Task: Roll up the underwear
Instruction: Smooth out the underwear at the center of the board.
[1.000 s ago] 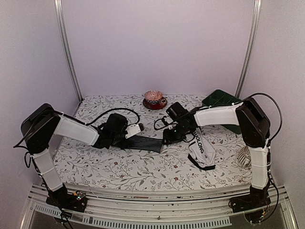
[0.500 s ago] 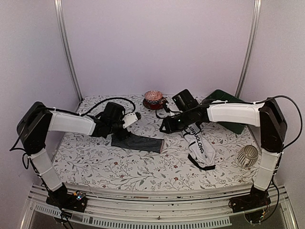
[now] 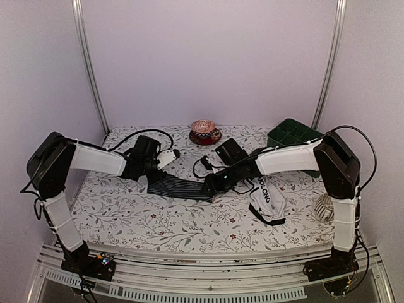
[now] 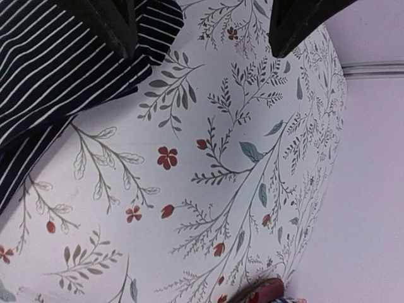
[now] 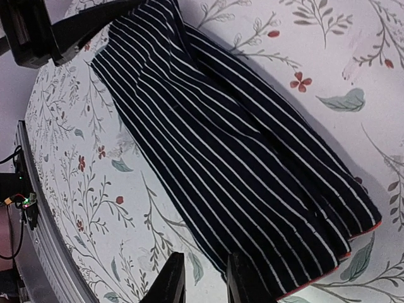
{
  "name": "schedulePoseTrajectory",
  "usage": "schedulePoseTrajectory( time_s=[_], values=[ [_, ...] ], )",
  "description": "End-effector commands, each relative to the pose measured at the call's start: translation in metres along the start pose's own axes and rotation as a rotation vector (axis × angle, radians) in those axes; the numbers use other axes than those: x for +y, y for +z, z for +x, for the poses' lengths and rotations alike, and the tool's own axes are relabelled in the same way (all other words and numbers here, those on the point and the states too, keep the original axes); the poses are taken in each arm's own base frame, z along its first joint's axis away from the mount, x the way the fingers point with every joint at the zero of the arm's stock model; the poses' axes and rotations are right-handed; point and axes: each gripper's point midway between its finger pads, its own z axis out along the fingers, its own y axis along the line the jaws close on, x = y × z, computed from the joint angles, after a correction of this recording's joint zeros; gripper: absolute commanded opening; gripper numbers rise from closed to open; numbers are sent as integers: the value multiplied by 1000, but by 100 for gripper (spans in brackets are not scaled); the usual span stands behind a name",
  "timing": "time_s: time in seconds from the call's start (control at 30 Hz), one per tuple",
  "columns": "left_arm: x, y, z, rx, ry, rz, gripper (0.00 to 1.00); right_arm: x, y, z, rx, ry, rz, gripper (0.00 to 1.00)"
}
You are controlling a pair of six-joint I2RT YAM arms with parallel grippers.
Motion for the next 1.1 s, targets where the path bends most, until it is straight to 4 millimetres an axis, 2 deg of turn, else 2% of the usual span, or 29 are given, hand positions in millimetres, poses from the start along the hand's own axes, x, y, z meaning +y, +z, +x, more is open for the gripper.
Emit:
schedulePoseTrajectory(
  time_s=[0.0,0.13,0.23,0.5,0.67,0.83,0.97,1.07],
  values=[
    [-12,17,21,47,31,13,74,-13,12,3,17,46,0,24],
    [-28,27,44,109,72,26,74,-28,17,14,39,82,21,23],
    [-32,31,62,159,99,-4,73,-40,21,23,58,107,35,23],
    [-29,24,70,204,56,14,73,-61,19,33,77,153,65,23],
    [-25,24,55,172,15,40,85,-48,18,17,73,95,10,24],
    [5,15,22,108,-64,18,98,-29,1,-14,32,11,-4,28],
    [33,4,8,76,-102,-14,98,-9,-24,-31,-15,-59,19,38],
    [54,0,11,66,-129,-41,99,4,-39,-27,-25,-115,63,55]
  ],
)
